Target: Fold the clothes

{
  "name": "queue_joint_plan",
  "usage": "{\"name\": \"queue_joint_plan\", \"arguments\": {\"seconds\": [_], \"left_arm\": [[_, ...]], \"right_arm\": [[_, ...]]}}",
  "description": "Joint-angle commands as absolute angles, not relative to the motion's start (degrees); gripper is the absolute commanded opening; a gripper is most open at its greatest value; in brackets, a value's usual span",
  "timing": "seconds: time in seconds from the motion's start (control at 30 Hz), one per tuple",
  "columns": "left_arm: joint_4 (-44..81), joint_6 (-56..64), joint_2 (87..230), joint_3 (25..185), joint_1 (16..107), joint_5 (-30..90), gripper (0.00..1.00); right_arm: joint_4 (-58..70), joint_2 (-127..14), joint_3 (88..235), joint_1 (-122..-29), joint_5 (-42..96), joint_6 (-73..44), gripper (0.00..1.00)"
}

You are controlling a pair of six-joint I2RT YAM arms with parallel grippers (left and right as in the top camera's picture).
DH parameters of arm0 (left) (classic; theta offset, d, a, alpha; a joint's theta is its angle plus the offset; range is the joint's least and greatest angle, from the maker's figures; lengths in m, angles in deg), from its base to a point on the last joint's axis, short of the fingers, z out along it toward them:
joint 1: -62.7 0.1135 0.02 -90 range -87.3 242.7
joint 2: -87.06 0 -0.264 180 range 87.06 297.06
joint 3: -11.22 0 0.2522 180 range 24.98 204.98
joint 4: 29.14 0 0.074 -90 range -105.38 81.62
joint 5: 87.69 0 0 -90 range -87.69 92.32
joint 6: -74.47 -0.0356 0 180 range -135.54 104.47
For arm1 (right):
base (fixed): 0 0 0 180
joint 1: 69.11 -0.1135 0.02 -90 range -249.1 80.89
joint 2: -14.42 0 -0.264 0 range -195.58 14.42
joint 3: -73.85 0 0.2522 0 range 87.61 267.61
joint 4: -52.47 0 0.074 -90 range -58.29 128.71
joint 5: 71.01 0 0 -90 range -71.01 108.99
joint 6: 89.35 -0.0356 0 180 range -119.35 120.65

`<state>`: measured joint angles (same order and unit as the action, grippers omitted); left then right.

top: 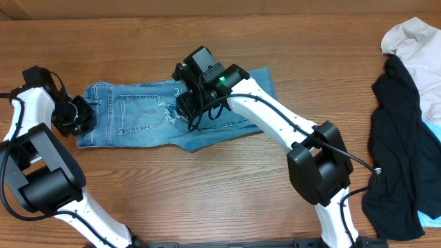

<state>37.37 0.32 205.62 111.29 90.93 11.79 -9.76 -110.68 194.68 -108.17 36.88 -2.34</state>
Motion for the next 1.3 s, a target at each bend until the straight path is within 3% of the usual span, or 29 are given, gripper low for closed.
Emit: {"name": "queue_joint_plan", "arguments": {"seconds": [0.0,0.33,0.43,0.57,0.8,0.9,1.03,1.13,1.23,1.27], "left_arm": [[37.7,-0.79,204.6,112.23,91.17,11.77,0.36],[46.81,-2.98,202.3,122.7,91.17,8.71,0.58],[47.82,-2.63,201.89,123.61,91.19,5.43,0.73],[46.09,-2.72,202.63,122.52,91.17,5.93,0.8],[38.77,-8.55,203.09,121.73,91.06,18.98,0.8],[36.78,-9.32,203.09,121.73,90.84,20.6,0.73],[35.69,-10.45,203.22,121.71,88.57,21.89,0.32],[35.34,-11.92,203.22,121.71,85.99,21.76,0.14],[34.38,-12.14,203.26,121.71,83.3,17.49,0.21],[34.11,-12.11,203.33,121.71,82.58,15.94,0.29]], "right_arm": [[-12.93,-108.36,195.18,-105.55,28.86,-2.88,0.53],[-22.48,-108.16,194.92,-96.42,26.54,-2.8,0.56],[-23.07,-108.16,194.89,-95.19,26.57,-2.82,0.55],[-23.16,-108.16,194.89,-94.91,26.57,-2.8,0.55],[-23.16,-108.21,194.81,-95.02,26.74,-2.82,0.56],[-23.16,-108.29,194.81,-95.02,26.74,-2.84,0.56],[-23.11,-108.53,194.81,-95.02,26.74,-2.84,0.56],[-23.16,-108.88,194.81,-95.08,26.76,-2.86,0.56],[-23.2,-109.04,194.81,-95.13,26.76,-2.84,0.56],[-23.2,-109.04,194.81,-95.13,26.76,-2.84,0.55]]}}
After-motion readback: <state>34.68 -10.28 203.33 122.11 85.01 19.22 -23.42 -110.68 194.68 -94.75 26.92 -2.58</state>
